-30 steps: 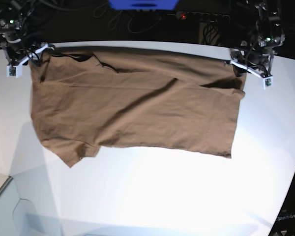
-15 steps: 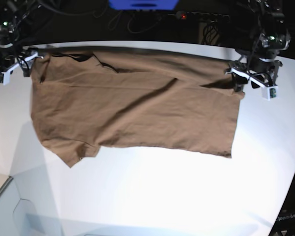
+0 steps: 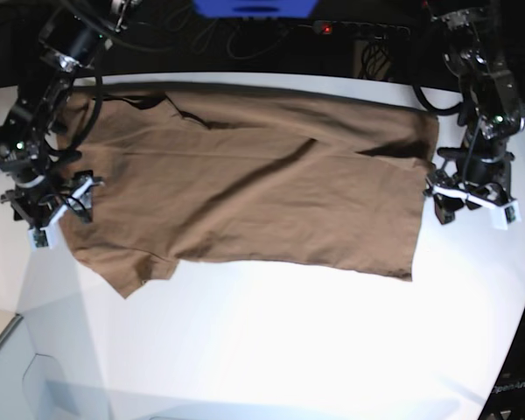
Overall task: Layout the t-shirt on the table in an organized manner, then fold the t-shirt properly
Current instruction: 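Release the edge and move both grippers to the opposite shirt edge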
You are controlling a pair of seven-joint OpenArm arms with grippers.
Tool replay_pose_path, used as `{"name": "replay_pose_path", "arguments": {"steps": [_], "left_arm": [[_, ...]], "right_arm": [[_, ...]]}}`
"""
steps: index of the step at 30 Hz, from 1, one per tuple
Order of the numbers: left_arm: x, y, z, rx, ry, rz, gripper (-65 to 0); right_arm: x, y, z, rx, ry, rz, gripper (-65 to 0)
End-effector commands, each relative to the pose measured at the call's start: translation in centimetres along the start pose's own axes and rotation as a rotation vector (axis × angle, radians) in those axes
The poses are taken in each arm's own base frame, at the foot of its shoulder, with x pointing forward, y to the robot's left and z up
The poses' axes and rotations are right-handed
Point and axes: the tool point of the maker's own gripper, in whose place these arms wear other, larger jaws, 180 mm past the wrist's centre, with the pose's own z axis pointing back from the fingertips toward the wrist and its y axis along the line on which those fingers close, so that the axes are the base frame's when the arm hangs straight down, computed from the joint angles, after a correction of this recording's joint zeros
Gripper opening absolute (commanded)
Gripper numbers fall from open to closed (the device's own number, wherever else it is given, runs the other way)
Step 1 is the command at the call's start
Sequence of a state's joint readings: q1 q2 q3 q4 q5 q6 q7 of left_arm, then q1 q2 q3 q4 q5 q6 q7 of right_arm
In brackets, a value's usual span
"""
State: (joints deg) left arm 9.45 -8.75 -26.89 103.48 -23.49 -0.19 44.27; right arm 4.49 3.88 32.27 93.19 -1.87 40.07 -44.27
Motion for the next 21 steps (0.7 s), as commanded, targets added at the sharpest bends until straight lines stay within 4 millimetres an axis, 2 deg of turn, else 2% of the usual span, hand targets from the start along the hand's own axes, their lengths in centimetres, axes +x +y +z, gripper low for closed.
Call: {"name": "replay_pose_path", "arguments": {"steps": [1,7,11,21], "left_arm": [[1.4,0.3,-0.2,0.007,-0.039,-0.002,-29.3],[2.3,0.4,-1.6,0.011,-0.050,0.015,-29.3],[3.5,0.7,-2.7,0.015,-0.057,0.012,-29.3],[5.5,1.4,-6.1,0.028,-0.048,0.065,-29.3]], "right_arm": [[1.9,-1.2,-0.4,-0.014,-0.039,0.008,-20.3],[4.0,-3.7,-3.8,0.016,-0.022,-0.044,-20.3],[4.5,-4.0,-5.9,0.057,-0.045,-0.097,-20.3],[2.2,-3.3,-9.3,0.113,-0.078,-0.247,-20.6]]}}
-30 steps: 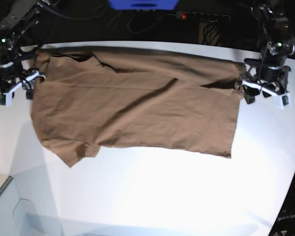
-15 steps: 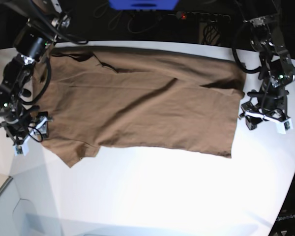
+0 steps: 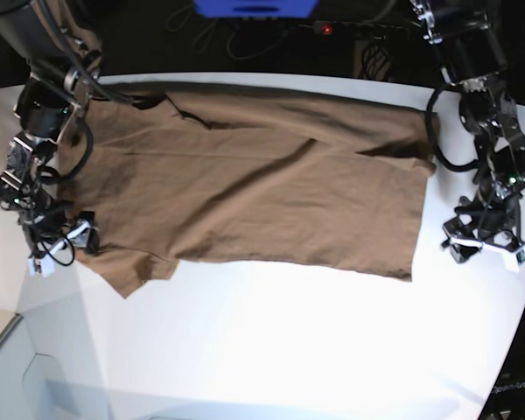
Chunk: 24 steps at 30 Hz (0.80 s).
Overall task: Layout the t-shirt on the table in an organized manner, then fold the t-shirt properly
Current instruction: 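Release the edge and move both grippers to the opposite shirt edge, then grasp the opposite shirt edge with both grippers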
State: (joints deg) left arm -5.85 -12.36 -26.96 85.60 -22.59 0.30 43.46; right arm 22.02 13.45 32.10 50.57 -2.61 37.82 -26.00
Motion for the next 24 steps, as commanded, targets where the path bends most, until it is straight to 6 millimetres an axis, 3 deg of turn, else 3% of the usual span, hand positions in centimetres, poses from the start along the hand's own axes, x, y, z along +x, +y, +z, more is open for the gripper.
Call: {"name": "replay_pose_path", "arguments": {"steps": [1,3,5,13,16,21,24], "left_arm": [[2.1,-0.5,-0.2,-0.016,-0.050,0.003,-29.3],[2.5,-0.8,-0.9,-0.020,-0.047,0.016,-29.3],[2.6,-1.0,-1.5,-0.022,-0.037,0.031,-29.3],[1.8,-1.4,-4.6,-0.021,0.042,0.095,-29.3],[0.3,-4.4,-5.9,-0.068,0.102,0.012,-29.3],[0.9,-7.3,-6.6,-0.116,-0.013,-0.128,-29.3],[0.0,-7.3,-7.2,-0.111,-0.007,-0.139,-29.3]], "right_arm": [[2.4,-0.5,0.3,-0.009,-0.063,0.005,-20.8],[2.3,-0.2,0.2,-0.004,-0.070,0.002,-23.2],[2.2,-0.2,0.2,-0.003,-0.070,0.001,-30.2],[1.8,0.5,-0.2,0.009,-0.063,-0.012,-64.4],[1.0,0.6,-0.2,0.011,-0.049,-0.013,-65.0],[0.3,2.1,-0.7,0.039,-0.025,0.018,-65.0],[0.3,2.6,-0.9,0.050,-0.017,0.033,-65.0]]}}
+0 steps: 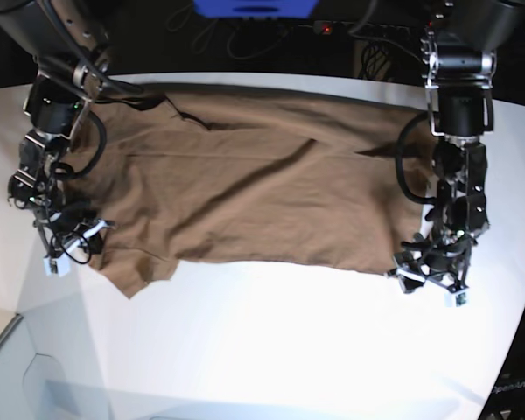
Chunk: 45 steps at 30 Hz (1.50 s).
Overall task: Layout the t-shirt on the table in an organized manner, then fold the t-shirt properly
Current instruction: 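Grasp the opposite shirt edge with both grippers, then lift the grasped edge and fold it over onto the held edge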
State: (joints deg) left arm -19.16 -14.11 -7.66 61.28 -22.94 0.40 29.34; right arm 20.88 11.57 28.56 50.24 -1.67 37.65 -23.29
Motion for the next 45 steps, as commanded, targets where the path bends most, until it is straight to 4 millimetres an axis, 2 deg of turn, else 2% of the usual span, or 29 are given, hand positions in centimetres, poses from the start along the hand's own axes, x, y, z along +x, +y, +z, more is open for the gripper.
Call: {"name": "replay_pose_path", "arguments": {"steps": [1,4,8,17,22,24,26,28,29,31,34,36,41,45], "left_arm": [[1.5,0.3,-0.1,0.006,-0.034,-0.001,-29.3],[0.3,1.2,-1.1,0.028,0.014,0.017,-29.3],[-0.3,1.5,-2.0,0.041,0.050,0.033,-29.3],[-0.5,-1.5,-2.7,0.014,-0.022,-0.205,-29.3],[-2.6,-0.3,-3.2,0.036,0.037,-0.205,-30.3],[-3.4,0.1,-3.3,0.046,0.058,-0.202,-35.8],[-3.6,0.3,-3.4,0.049,0.064,-0.202,-47.0],[-3.6,0.2,-3.3,0.047,0.062,-0.198,-62.0],[-3.7,0.2,-3.3,0.046,0.062,-0.197,-65.0],[-3.7,0.1,-3.3,0.044,0.061,-0.197,-63.3],[-3.7,0.1,-3.3,0.044,0.061,-0.194,-65.0],[-2.5,-0.5,-3.1,0.031,0.031,-0.195,-65.0],[-0.6,-3.1,-0.7,-0.040,-0.079,-0.224,-65.0],[-0.6,-3.7,0.2,-0.058,-0.100,-0.230,-65.0]], "right_arm": [[1.0,-0.3,0.1,-0.008,-0.003,0.023,-65.0],[1.0,-0.2,0.1,-0.005,-0.001,0.027,-65.0],[1.0,-0.2,0.1,-0.005,-0.001,0.027,-65.0],[0.9,-0.2,0.1,-0.006,0.001,0.026,-65.0],[0.9,-0.2,0.1,-0.006,0.001,0.026,-65.0],[0.9,-0.2,0.1,-0.006,0.000,0.025,-65.0],[0.9,-0.2,0.1,-0.006,0.000,0.025,-65.0],[0.9,-0.2,0.1,-0.004,-0.001,0.024,-65.0],[1.0,-0.2,0.1,-0.002,-0.007,0.022,-65.0],[1.1,-0.2,0.1,-0.001,-0.013,0.020,-65.0],[1.4,-0.2,0.2,-0.002,-0.022,0.022,-65.0],[2.1,-0.2,0.4,-0.002,-0.042,0.022,-65.0],[4.0,-0.1,2.7,-0.002,-0.152,0.025,-65.0],[4.4,0.6,3.8,0.001,-0.191,0.038,-65.0]]}}
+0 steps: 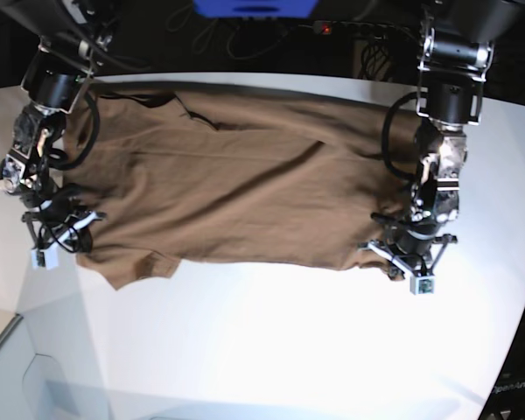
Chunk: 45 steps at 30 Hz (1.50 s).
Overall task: Layout the t-shirt on the table in an organized manner, then fold the t-shirt properly
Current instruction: 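Lift the grasped edge and fold it over onto the held edge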
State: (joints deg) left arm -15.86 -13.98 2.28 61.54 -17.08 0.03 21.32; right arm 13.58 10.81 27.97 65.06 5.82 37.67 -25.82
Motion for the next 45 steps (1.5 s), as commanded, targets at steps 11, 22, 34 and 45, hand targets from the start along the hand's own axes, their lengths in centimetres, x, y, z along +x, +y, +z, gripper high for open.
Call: {"name": "replay_pose_path", "arguments": {"steps": [11,22,34,45], "left_arm": [[3.5,1.7,4.7,0.032,-0.187,0.078,-65.0],[4.5,1.4,10.3,0.026,-0.291,0.073,-65.0],[2.3,4.4,15.2,0.001,-0.301,0.352,-65.0],[-2.0,4.5,18.0,0.009,-0.211,0.386,-65.0]], "right_arm": [[3.4,2.0,4.7,-0.022,-0.164,0.124,-65.0],[2.2,3.1,8.1,-0.016,-0.156,0.223,-65.0],[-1.3,1.8,11.2,-0.094,-0.115,0.168,-65.0],[-4.7,-1.3,14.2,-0.226,-0.080,0.051,-65.0]]}}
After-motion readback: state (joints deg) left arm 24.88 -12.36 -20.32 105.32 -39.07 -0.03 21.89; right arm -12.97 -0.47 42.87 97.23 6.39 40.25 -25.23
